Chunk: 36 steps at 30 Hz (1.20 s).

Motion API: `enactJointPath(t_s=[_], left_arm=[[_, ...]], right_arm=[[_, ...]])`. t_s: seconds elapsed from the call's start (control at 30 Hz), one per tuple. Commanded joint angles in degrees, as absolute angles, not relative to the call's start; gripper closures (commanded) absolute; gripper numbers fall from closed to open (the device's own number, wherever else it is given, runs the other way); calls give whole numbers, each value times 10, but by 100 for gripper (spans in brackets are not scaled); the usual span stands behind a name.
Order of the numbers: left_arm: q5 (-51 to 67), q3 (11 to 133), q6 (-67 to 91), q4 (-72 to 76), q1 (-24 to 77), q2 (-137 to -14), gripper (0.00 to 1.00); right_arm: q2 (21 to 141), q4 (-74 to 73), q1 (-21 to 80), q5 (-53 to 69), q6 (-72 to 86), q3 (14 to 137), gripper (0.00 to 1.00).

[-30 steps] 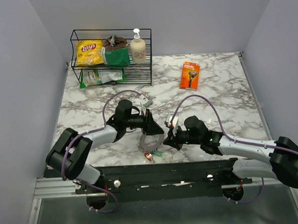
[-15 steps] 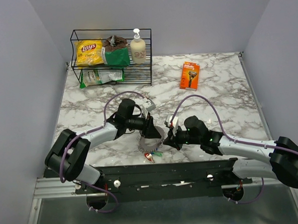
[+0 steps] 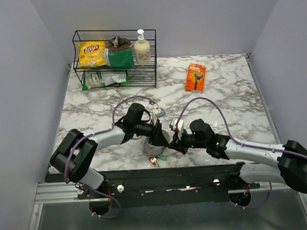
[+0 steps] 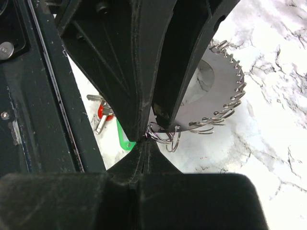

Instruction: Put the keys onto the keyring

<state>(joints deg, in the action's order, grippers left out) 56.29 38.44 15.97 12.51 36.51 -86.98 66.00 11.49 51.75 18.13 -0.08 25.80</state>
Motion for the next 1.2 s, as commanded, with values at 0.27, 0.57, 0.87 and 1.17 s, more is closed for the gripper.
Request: enactJointPath(t_s=[0.27,0.57,0.87,1.17], left_arm=[[578,395,172,159,375,-883,93],[569,385,187,194,377,-875,100],[577,343,272,332,377,-861,100],[573,331,285,363,378,-856,100]], right_arm=[[664,132,521,188,-2,256,99],[661,133,520,188,-2,256,99],[660,135,521,191,-2,254,99],[654,138,521,192,-2,250,99]])
